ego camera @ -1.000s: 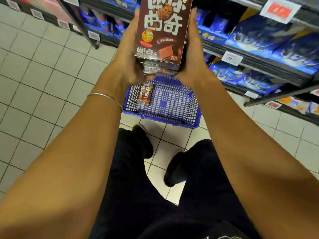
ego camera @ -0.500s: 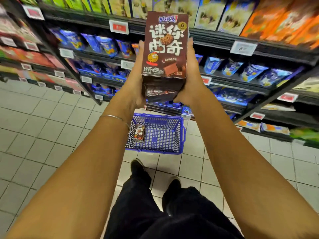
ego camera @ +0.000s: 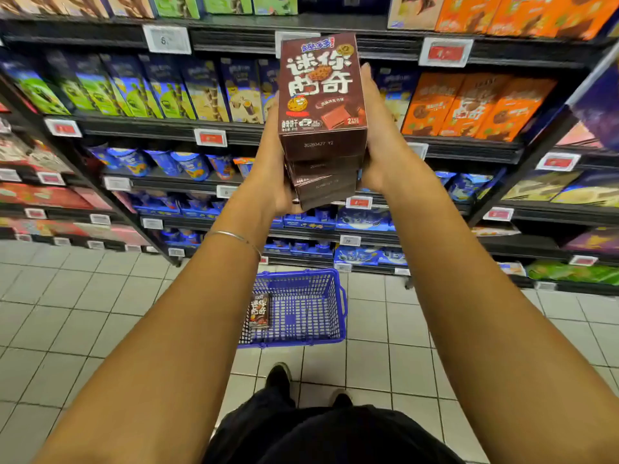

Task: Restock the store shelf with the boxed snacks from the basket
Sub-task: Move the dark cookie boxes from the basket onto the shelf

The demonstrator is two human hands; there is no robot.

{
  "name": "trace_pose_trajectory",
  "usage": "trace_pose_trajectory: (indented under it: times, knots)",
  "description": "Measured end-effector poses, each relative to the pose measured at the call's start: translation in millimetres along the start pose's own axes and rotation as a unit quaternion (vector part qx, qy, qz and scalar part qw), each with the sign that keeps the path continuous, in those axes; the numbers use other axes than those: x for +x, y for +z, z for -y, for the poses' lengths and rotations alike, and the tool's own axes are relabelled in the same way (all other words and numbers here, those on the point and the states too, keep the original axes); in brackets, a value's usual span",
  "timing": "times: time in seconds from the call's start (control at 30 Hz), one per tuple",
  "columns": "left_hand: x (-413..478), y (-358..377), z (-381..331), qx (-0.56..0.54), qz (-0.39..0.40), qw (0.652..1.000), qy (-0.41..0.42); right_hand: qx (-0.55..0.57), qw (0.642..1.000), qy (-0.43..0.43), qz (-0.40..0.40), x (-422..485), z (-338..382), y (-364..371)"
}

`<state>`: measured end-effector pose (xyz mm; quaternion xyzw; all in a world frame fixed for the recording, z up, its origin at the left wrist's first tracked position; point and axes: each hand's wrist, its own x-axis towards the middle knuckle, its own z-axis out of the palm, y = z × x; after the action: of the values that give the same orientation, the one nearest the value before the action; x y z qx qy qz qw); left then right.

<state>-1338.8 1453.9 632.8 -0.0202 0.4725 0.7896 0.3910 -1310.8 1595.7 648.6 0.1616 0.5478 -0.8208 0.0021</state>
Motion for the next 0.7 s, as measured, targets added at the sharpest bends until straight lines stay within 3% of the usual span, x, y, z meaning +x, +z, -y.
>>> trace_pose_trajectory:
  times: [0.2,0.3,0.47,0.7]
  knots:
    - [6,23,-15,0.027,0.003,1.0,-0.002,0.006,0.978,-0.159,-0.132,-8,37,1]
    - [6,36,-20,0.031,0.002,1.0,0.0,-0.006,0.981,-0.166,-0.103,-24,55,2]
    - [-5,71,-38,0.034,0.027,0.998,0.049,-0.037,0.982,-0.182,0.028,-67,99,1]
    - [-34,135,-65,0.099,0.059,0.966,0.232,-0.011,0.965,-0.257,0.055,-115,148,-13]
